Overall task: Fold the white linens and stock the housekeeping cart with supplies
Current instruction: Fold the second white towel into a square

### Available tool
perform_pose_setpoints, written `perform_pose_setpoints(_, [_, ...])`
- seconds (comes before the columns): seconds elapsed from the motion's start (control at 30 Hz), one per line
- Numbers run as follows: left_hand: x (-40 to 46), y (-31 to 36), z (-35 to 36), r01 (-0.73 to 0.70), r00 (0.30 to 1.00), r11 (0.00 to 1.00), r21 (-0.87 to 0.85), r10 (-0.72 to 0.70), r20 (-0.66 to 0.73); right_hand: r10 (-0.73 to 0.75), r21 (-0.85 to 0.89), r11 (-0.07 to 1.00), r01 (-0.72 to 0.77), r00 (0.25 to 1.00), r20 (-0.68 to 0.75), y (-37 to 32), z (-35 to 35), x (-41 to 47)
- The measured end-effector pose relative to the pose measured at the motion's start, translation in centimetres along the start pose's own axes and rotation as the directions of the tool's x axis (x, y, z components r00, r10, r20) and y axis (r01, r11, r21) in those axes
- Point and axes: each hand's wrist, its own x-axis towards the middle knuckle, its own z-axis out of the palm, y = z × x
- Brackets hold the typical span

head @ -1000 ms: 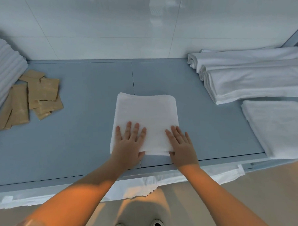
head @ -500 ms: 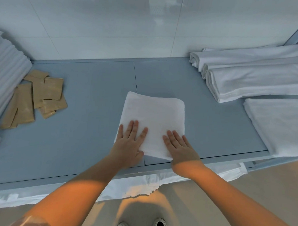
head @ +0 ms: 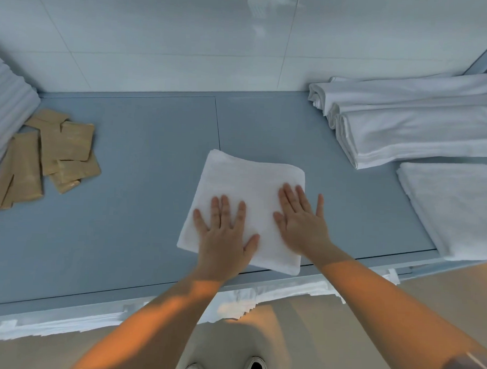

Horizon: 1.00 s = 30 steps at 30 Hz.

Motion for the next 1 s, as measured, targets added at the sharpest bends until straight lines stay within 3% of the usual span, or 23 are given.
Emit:
perform_pose_setpoints(0.07, [0.2, -0.5, -0.1, -0.042, 0.998, 0.999, 0.005, 0.042, 0.046, -0.034, -0.073, 0.997, 0.031, 0.998, -0.046, 0.6, -1.1, 1.3])
perform_pose_setpoints(0.13, [0.6, -1.9, 0.0, -0.160, 0.984, 0.985, 0.062, 0.155, 0.082, -0.234, -0.114, 0.968, 0.225, 0.969, -0.075, 0.9, -2.3, 2.5])
perform_pose_setpoints(0.23, [2.1, -5.2, -0.7, -0.428, 0.892, 0.901, 0.075, 0.408, 0.194, -0.556, -0.089, 0.825, 0.558, 0.830, 0.057, 0.3, -3.2, 4.1])
perform_pose_setpoints(0.3, [3.2, -7.2, -1.4, -0.542, 0.823, 0.838, 0.063, 0.513, 0.244, -0.600, -0.050, 0.789, 0.613, 0.785, 0.151, -0.4, -2.6, 4.3])
perform_pose_setpoints(0.37, [4.2, -8.1, -2.0, -0.570, 0.796, 0.820, 0.049, 0.536, 0.281, -0.564, -0.020, 0.820, 0.572, 0.812, 0.149, -0.7, -1.5, 3.9])
perform_pose_setpoints(0.47, [5.2, -7.4, -2.6, -0.481, 0.841, 0.875, 0.047, 0.446, 0.304, -0.470, 0.011, 0.883, 0.470, 0.880, 0.072, -1.4, -0.5, 3.3])
perform_pose_setpoints(0.6, [5.3, -3.8, -3.4, -0.166, 0.939, 0.983, -0.083, 0.183, 0.292, -0.278, 0.061, 0.960, 0.273, 0.957, 0.082, -3.3, 0.1, 3.5])
perform_pose_setpoints(0.7, [3.6, -0.5, -2.8, 0.117, 0.978, 0.982, -0.146, -0.088, 0.189, -0.049, 0.188, 0.982, 0.030, 0.994, 0.098, -5.6, 0.3, 3.7])
perform_pose_setpoints(0.77, [2.2, 0.8, -1.9, 0.219, 0.974, 0.961, -0.169, -0.204, 0.101, 0.075, 0.291, 0.950, -0.114, 0.987, 0.143, -7.3, 0.0, 3.9])
perform_pose_setpoints(0.9, [1.3, -0.3, -0.9, 0.129, 0.992, 0.987, -0.101, -0.130, -0.004, 0.059, 0.297, 0.947, -0.124, 0.974, 0.217, -7.6, -0.8, 3.1])
perform_pose_setpoints(1.0, [2.1, -2.5, -0.5, -0.037, 0.999, 0.998, -0.044, 0.036, -0.013, 0.009, 0.110, 0.994, -0.013, 0.999, 0.035, -5.8, -2.0, 2.3])
